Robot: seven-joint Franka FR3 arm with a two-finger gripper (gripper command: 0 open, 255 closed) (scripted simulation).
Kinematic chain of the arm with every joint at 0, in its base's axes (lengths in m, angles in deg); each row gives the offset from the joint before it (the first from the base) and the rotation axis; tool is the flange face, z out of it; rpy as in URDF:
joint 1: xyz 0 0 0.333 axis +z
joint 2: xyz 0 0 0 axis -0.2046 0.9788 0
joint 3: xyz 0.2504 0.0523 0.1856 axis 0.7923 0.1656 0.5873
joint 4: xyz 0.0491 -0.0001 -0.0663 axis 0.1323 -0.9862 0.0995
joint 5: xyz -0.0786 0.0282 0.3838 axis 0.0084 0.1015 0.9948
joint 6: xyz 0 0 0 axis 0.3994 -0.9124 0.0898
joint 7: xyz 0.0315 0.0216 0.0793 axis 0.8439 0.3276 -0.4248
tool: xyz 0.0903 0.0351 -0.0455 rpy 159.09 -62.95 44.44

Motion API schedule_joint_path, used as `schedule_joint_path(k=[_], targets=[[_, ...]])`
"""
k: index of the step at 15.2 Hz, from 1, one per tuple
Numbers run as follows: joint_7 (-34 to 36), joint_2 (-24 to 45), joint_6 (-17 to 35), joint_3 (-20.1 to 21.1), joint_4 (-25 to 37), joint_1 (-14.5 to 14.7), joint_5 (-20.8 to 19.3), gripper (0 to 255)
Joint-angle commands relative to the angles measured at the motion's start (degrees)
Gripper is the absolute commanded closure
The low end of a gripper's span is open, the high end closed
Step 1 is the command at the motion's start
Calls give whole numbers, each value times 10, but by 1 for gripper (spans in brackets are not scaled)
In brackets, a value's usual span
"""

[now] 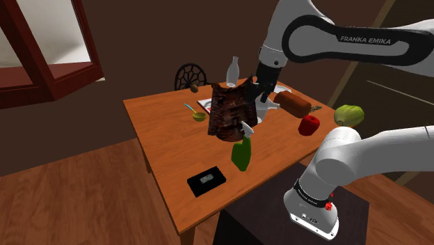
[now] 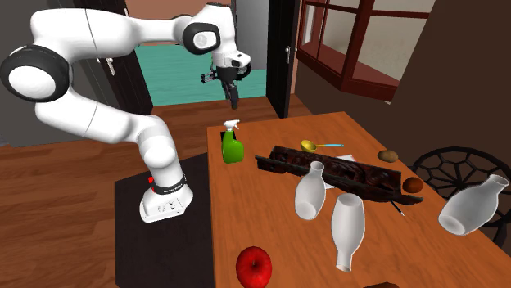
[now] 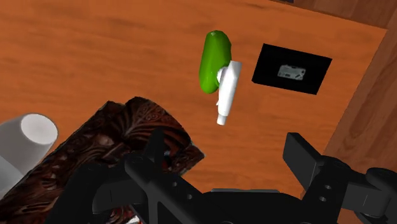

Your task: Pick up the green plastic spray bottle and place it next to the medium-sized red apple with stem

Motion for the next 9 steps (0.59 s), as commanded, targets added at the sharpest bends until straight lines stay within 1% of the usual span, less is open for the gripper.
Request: schedule_joint_path(k=[1,5,9], targets=[[13,-2,36,9,-37,0,7,0],[42,-2,104,32,-104,7,26,0],[42,7,139,35,-129,8,30,0]])
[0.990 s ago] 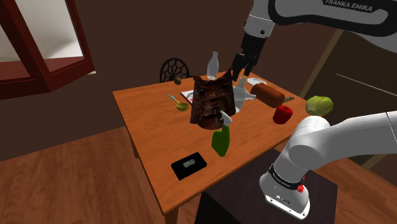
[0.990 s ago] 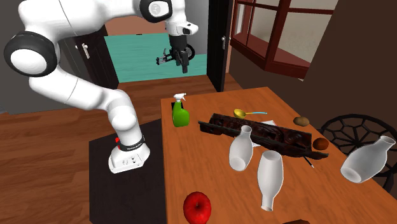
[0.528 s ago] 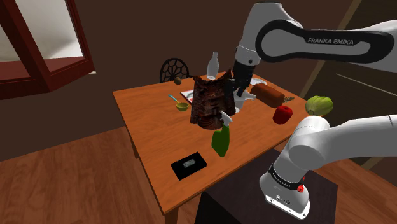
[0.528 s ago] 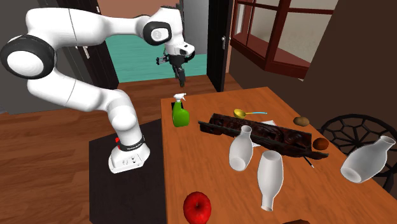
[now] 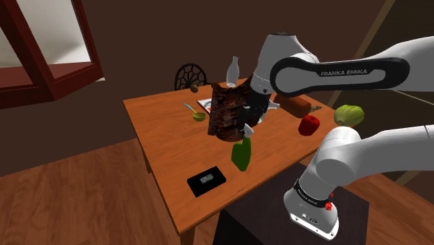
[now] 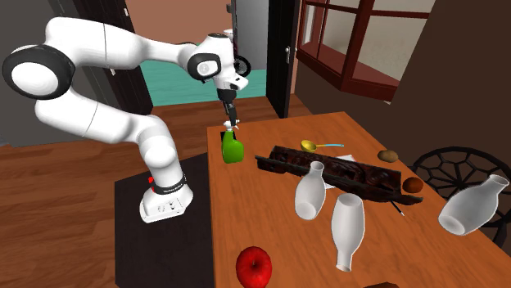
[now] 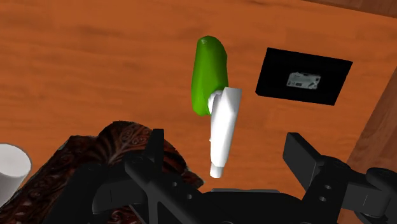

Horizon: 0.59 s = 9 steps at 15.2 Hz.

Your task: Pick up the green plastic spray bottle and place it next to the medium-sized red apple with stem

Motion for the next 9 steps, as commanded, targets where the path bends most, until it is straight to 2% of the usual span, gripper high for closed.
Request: schedule_joint_path(k=[1,4,9], targets=[[1,6,20,3,-13,1,2,0],[1,15,44,5,-28,2,5,0],[1,15,44,5,-28,2,5,0]])
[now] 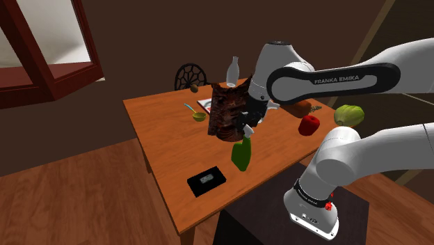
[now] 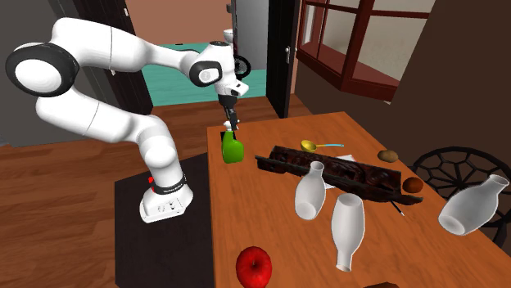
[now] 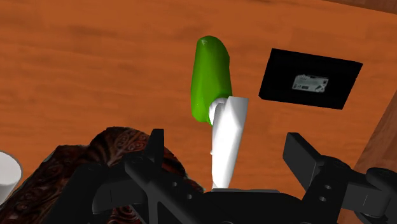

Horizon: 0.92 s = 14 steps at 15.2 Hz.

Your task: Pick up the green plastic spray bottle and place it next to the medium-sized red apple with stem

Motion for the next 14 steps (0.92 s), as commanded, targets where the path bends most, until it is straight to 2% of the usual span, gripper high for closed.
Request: schedule_joint_path(k=[1,2,3,12,14], targets=[[0,0,0,0,0,0,0,0],[0,0,0,0,0,0,0,0],[0,0,0,0,0,0,0,255],[0,0,0,0,0,0,0,255],[0,-5,-17,-1,13,-1,-2,255]])
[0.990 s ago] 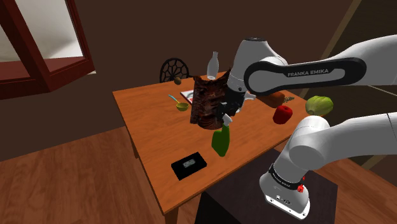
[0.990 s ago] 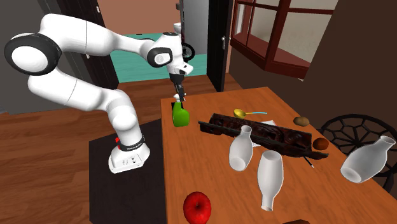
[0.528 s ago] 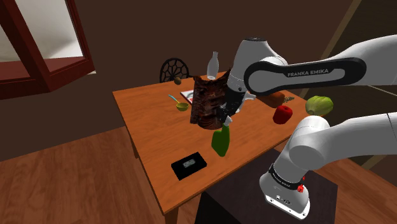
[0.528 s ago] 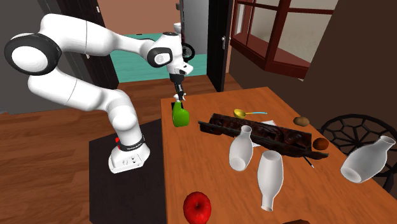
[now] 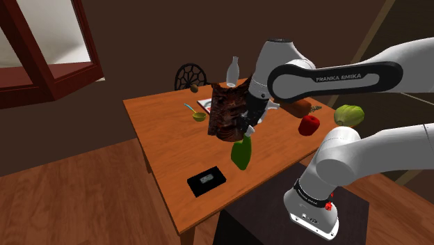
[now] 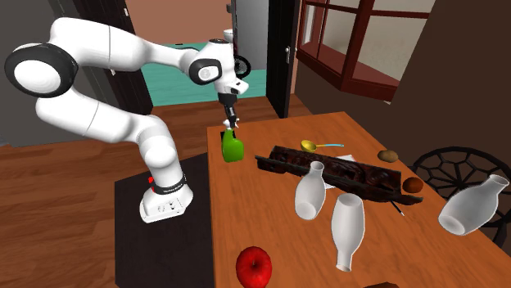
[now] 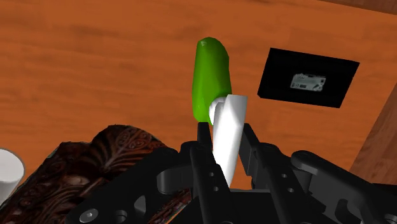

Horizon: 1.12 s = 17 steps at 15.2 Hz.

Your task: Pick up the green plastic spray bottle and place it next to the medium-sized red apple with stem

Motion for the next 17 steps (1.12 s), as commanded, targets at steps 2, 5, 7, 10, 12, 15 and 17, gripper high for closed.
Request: schedule_joint_path(k=[2,5,7,10,12,15,17], targets=[[1,-5,-23,-2,18,-1,-2,255],[1,-9,-48,-4,39,-2,-4,255],[2,-11,-64,-5,53,-3,-6,255],[2,-13,-88,-7,75,-4,-8,255],[3,-13,-104,-8,90,-4,-9,255],[4,-13,-126,-10,114,-5,-11,255],[4,-11,-141,-11,130,-6,-12,255]])
